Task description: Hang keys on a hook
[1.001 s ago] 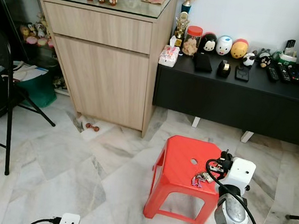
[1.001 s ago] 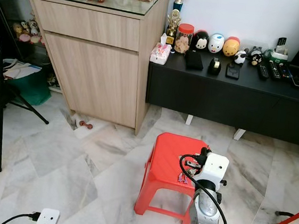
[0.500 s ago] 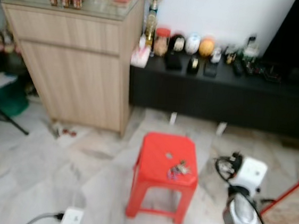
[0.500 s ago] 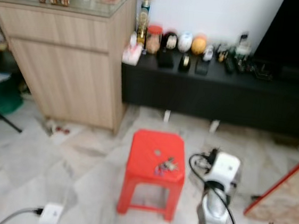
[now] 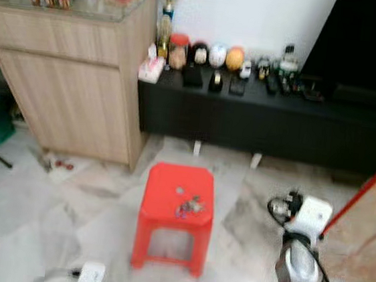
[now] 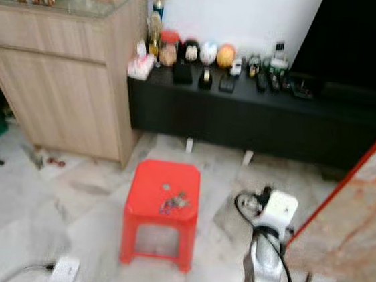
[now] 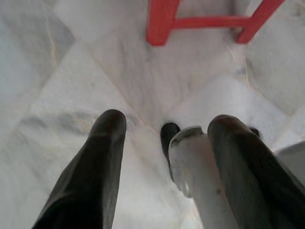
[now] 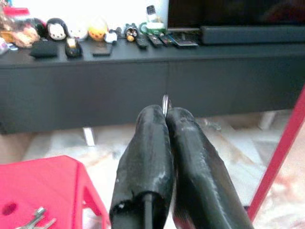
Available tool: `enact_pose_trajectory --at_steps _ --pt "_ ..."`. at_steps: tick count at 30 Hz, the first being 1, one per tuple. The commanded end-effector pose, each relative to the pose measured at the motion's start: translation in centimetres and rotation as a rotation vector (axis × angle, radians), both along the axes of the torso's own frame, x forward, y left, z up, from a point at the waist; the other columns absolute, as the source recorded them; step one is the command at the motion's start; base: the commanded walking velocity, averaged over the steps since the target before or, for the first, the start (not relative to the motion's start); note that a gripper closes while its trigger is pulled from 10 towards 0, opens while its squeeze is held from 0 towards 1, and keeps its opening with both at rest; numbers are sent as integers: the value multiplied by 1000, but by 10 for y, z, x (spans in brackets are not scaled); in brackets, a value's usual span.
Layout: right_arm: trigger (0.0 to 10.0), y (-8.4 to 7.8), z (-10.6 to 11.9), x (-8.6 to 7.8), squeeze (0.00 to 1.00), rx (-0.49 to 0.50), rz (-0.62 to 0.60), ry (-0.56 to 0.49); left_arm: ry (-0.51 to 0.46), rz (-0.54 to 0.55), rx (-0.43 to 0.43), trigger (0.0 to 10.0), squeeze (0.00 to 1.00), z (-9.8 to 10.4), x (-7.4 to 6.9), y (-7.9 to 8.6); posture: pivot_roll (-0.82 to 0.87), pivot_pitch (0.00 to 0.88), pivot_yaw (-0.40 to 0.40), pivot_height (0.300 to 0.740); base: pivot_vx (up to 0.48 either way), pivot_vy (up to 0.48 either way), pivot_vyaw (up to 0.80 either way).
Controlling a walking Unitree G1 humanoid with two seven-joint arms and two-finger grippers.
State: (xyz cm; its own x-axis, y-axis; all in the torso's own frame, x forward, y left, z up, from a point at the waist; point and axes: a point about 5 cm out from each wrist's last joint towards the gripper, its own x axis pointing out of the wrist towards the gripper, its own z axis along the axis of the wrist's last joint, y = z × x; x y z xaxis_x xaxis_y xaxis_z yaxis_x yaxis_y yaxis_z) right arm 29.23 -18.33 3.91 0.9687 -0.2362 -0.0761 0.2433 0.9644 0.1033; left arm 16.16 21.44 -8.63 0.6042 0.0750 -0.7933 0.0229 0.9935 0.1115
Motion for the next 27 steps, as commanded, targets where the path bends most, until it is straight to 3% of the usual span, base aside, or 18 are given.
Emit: enact_pose_trajectory --at_steps 1,27 --pt "10000 -10 4 0 0 -9 -28 -19 9 -14 -7 10000 0 -1 1 -5 33 0 -56 740 0 -386 0" --pt "10000 -16 7 -1 0 -23 -70 -46 9 -20 -13 10000 0 -2 1 -8 22 0 -51 740 0 -384 0"
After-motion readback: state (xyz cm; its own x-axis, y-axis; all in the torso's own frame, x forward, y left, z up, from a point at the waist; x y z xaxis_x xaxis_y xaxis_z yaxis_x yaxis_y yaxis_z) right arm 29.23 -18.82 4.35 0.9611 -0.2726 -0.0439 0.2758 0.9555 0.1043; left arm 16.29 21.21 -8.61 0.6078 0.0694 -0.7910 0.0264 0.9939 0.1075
